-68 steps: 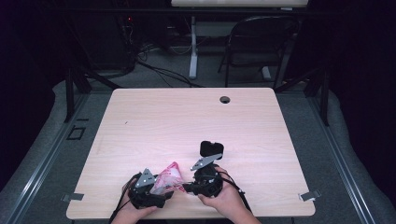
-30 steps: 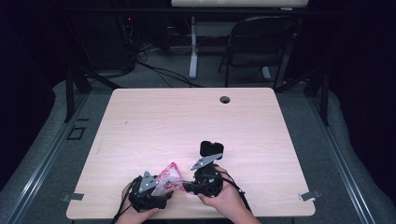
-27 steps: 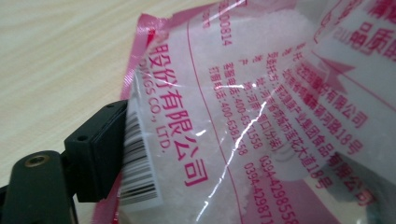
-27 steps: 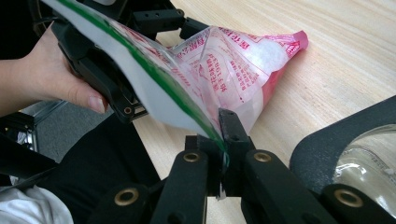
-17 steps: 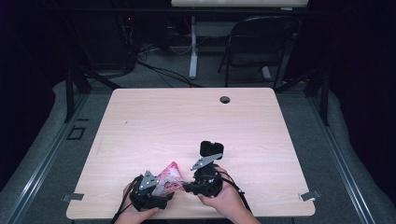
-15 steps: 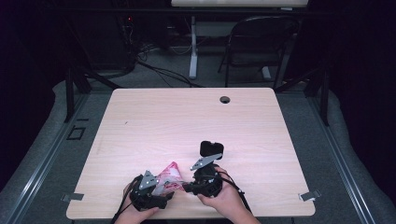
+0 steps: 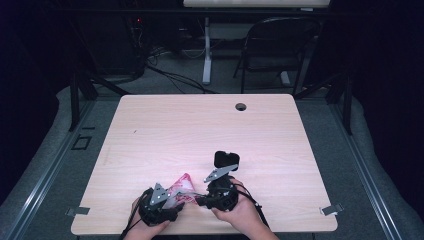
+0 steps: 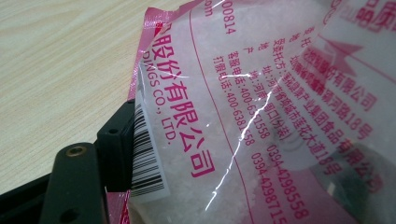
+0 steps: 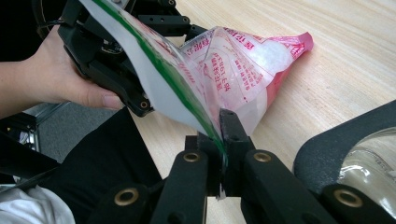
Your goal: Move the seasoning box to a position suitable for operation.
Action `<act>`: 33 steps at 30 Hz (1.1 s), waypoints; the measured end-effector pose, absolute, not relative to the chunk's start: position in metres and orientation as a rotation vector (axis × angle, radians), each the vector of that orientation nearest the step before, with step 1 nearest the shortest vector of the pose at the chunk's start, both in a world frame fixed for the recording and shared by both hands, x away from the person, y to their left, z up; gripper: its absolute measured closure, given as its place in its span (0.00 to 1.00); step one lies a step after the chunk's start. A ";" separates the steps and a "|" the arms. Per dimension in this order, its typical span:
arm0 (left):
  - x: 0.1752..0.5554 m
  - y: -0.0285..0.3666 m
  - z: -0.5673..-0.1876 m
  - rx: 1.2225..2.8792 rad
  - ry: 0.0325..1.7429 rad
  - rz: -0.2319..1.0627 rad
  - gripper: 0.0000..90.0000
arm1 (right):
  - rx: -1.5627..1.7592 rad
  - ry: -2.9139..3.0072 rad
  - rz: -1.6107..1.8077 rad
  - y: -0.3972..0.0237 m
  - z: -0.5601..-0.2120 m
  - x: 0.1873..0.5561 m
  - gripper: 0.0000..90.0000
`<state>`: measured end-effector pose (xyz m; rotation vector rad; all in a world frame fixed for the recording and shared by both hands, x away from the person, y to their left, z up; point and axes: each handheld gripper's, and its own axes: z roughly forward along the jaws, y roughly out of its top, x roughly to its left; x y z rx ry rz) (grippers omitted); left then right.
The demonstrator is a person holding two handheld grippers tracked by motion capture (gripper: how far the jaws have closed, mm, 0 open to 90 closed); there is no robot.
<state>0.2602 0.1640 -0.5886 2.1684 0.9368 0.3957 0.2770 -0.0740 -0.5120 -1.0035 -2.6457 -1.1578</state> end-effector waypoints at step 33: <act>0.256 0.163 -0.585 2.143 0.915 0.475 0.56 | -1.012 -2.628 -1.198 -0.076 -0.510 0.279 0.99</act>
